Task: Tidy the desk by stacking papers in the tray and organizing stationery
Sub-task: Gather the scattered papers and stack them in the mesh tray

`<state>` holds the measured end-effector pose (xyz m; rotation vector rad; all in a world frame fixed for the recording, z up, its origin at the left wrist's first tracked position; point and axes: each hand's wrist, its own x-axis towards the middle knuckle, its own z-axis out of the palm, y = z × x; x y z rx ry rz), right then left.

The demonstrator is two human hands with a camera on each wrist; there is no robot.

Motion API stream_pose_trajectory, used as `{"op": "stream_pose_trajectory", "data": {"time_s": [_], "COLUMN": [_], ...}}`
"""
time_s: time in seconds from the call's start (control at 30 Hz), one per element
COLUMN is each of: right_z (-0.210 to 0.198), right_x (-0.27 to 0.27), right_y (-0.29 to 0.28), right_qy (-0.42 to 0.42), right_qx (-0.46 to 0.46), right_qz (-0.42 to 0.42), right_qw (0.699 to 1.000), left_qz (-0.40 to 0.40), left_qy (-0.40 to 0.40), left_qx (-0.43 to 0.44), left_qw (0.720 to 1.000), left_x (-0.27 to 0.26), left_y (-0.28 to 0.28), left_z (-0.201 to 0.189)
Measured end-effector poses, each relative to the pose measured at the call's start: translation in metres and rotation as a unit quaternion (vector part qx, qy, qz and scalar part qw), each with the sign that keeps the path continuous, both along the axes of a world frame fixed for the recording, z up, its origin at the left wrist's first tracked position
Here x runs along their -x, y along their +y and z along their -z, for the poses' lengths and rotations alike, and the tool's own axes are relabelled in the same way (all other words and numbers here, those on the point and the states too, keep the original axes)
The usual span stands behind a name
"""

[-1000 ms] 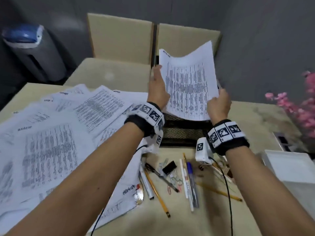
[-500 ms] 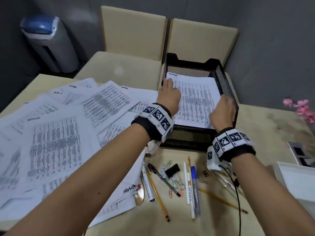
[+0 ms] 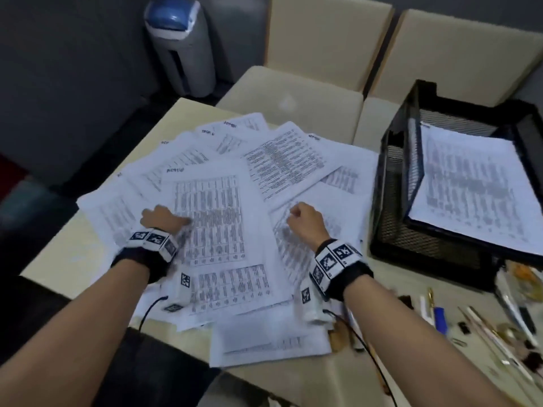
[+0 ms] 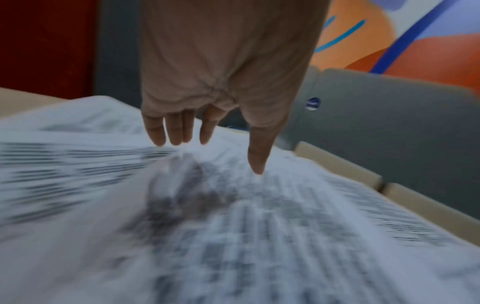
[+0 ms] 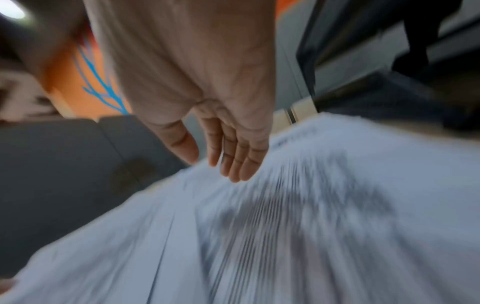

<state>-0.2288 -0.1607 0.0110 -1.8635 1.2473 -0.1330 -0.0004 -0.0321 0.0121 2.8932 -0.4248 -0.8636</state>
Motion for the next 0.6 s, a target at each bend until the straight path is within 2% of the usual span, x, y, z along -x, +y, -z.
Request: {"op": "stream_pose_trajectory", "data": {"time_s": [0.13, 0.23, 0.3, 0.37, 0.43, 0.5, 0.53, 0.6], "right_z": [0.038, 0.048, 0.051, 0.046, 0.033, 0.021, 0.022, 0.028], "right_x": [-0.051, -0.082, -0.094, -0.097, -0.097, -0.094, -0.092, -0.09], "right_y": [0.023, 0.043, 0.053, 0.051, 0.04, 0.022, 0.009, -0.017], "right_qy": [0.05, 0.02, 0.033, 0.045, 0.0, -0.067, -0.081, -0.089], "right_qx": [-0.053, -0.107, -0.074, -0.005, 0.02, -0.003, -0.012, -0.044], "right_qz": [0.039, 0.01, -0.023, -0.014, 0.041, 0.138, 0.194, 0.321], "right_qw": [0.997, 0.994, 0.996, 0.999, 0.999, 0.988, 0.978, 0.942], "left_qz": [-0.077, -0.01, 0.062, 0.078, 0.065, 0.002, -0.029, -0.028], "left_qy": [-0.005, -0.002, 0.023, 0.061, 0.076, 0.061, 0.047, 0.029], "left_qx": [-0.012, 0.034, 0.013, 0.016, 0.025, 0.043, 0.038, 0.011], "left_qw": [0.997, 0.999, 0.998, 0.995, 0.995, 0.997, 0.998, 0.999], "left_x": [-0.025, -0.019, -0.019, -0.041, -0.074, -0.102, -0.111, -0.119], "left_y": [0.047, 0.047, 0.038, 0.026, 0.014, 0.005, 0.002, -0.006], "left_z": [0.027, 0.039, 0.041, 0.041, 0.039, 0.034, 0.034, 0.038]}}
